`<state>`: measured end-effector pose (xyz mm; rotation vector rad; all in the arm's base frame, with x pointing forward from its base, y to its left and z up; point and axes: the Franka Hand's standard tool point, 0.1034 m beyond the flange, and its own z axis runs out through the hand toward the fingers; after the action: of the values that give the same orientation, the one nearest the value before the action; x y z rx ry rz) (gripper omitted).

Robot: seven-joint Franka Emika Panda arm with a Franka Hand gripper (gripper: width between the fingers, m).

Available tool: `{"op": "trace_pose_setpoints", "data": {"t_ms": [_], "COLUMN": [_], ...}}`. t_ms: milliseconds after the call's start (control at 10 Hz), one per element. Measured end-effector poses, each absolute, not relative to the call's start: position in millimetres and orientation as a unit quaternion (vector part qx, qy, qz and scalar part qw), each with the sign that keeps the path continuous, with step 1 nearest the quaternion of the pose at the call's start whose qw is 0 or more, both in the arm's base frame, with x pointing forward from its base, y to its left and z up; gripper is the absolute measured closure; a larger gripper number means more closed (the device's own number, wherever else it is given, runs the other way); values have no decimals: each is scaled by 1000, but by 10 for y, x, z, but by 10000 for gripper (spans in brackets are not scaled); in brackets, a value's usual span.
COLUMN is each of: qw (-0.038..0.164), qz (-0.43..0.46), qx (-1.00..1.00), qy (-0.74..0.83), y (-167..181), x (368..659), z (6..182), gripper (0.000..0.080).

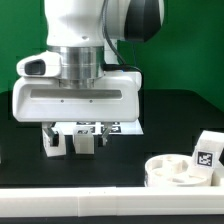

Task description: Assemble stool

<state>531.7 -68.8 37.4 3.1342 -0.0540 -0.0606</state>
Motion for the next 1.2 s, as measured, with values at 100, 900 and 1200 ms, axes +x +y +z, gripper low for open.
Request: {"op": "trace_pose_setpoints", "data": {"t_ms": [100, 900, 1200], "qw": [2, -35, -50], "qz": [-22, -260, -364], "qx": [1000, 965, 930], "qy": [-17, -24, -22], "y": [-684, -590, -546], "x": [5348, 5231, 5089], "z": [386, 352, 344], "gripper": [150, 150, 150]}}
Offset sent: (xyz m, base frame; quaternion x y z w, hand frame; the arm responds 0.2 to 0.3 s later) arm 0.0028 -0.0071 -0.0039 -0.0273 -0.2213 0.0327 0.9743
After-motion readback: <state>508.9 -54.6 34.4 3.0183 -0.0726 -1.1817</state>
